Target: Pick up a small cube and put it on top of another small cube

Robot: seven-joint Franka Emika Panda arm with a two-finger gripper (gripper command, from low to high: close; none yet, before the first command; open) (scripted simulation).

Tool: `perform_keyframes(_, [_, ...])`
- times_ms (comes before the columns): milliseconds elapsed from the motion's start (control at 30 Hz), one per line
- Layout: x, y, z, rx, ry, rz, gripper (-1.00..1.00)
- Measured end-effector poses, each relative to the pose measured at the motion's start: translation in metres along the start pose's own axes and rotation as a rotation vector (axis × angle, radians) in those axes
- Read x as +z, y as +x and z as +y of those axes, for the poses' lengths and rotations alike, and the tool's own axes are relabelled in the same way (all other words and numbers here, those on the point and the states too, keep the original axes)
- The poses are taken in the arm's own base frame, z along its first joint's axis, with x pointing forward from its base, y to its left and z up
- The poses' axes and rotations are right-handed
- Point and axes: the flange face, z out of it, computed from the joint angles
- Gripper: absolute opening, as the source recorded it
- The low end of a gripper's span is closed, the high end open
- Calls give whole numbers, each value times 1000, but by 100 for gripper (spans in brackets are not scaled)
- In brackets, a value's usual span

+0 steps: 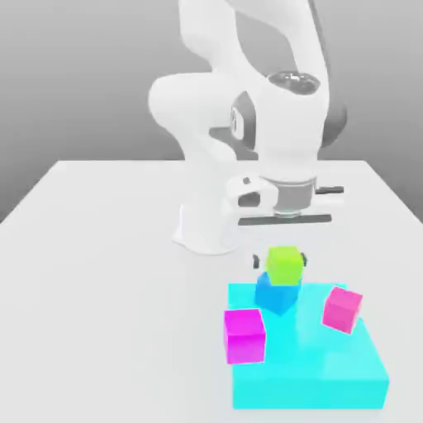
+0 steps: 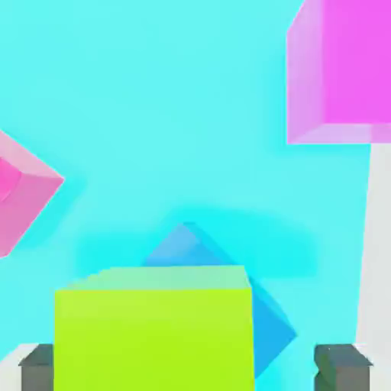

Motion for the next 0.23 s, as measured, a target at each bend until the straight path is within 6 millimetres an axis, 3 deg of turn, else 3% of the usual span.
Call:
perform_keyframes(67, [0,0,0,0,0,1,100])
perform_keyframes(233, [-46,0,-1,0,-1,1,100])
